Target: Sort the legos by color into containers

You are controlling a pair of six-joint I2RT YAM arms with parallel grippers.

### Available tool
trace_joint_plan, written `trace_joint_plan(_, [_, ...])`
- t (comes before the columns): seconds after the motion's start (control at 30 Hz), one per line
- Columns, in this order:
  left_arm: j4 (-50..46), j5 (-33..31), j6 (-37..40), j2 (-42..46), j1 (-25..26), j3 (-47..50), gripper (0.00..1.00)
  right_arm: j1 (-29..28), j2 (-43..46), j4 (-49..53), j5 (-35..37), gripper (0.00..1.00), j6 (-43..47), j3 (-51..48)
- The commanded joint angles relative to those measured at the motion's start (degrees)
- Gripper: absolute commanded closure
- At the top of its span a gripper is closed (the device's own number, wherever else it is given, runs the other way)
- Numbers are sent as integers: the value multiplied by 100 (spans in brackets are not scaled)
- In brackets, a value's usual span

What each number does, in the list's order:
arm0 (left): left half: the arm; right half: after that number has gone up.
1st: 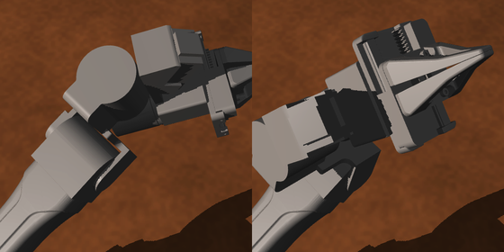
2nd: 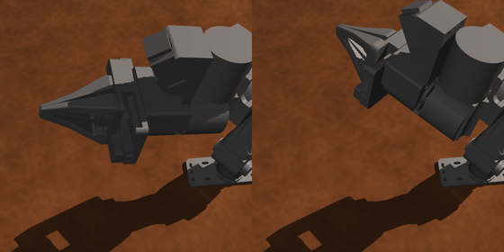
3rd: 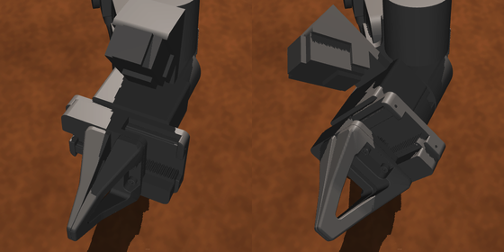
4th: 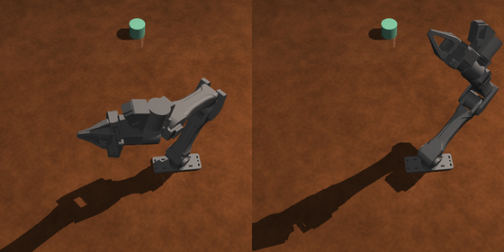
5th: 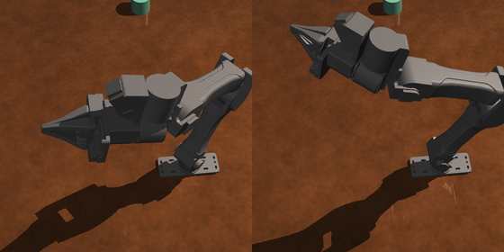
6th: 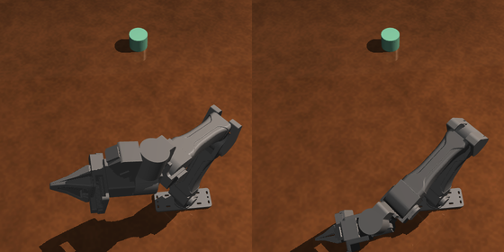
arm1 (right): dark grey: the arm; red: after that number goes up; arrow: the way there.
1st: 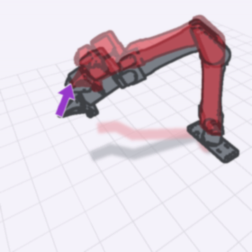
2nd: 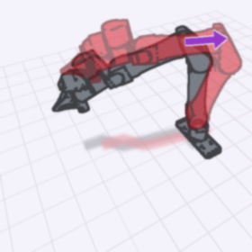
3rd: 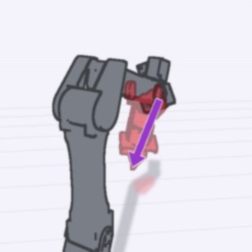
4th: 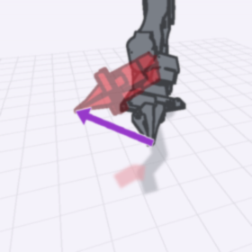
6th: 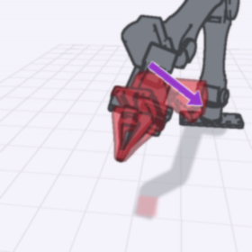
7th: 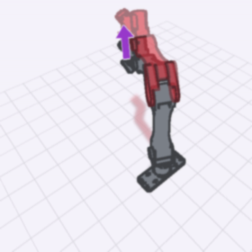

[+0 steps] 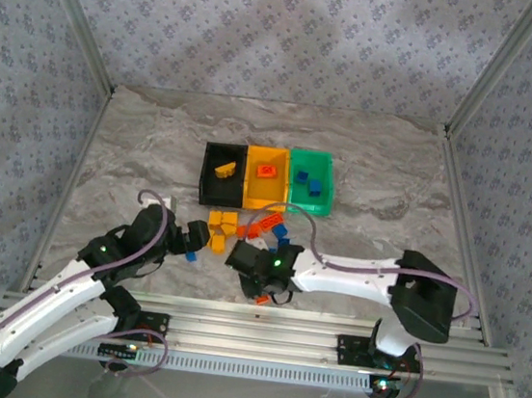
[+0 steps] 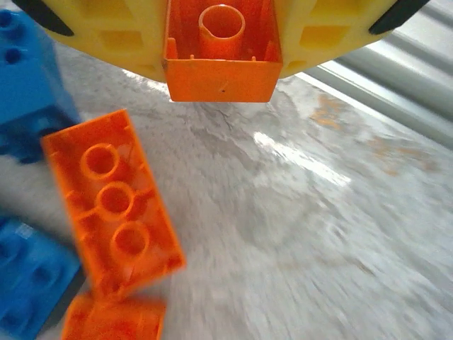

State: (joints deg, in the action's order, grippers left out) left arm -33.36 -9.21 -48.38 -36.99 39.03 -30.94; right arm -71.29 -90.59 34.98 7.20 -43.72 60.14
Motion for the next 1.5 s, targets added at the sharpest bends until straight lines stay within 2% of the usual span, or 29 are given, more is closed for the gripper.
trace_joint_plan(0.0, [-158,59,-140,200,39,193,0,437,432,71,405,72,452,530])
trace_joint_plan(0.13, [-180,71,-264,365,35,333,0,1294,251,-28,413,72,1004,1328])
trace_joint_plan(0.3, [-249,99,-345,504,36,413,0,2193,-780,-356,585,70,1325,2445])
trace_joint_plan(0.5, [-295,210,-270,531,43,387,0,2769,-2207,-152,612,68,1376,3879])
trace_joint_plan(0.63, [-375,214,-251,427,39,396,1,2982,-2806,91,632,68,1307,4477])
trace_joint_plan(0.73, [-373,218,-207,269,40,430,1,3105,-3073,112,469,59,1228,4681])
trace_joint_plan(0.8, [-348,218,-180,139,44,448,1,3147,-3219,162,302,42,1209,4845])
trace_joint_plan(0.87, [-310,235,-130,2,36,460,0,3157,-3225,146,248,32,1190,4919])
trace_joint_plan(1.0, [-207,236,-15,-272,38,488,1,3126,-2837,-22,333,24,1158,4718])
trace_joint_plan(1.13, [157,419,155,-634,39,541,4,2983,-2037,-578,251,22,1135,3815])
trace_joint_plan(1.3, [657,580,342,-1612,38,425,16,2763,-1130,-986,287,22,1062,2620])
trace_joint_plan(1.47, [851,336,459,-2343,37,205,32,2709,-444,-1204,319,22,901,1770])
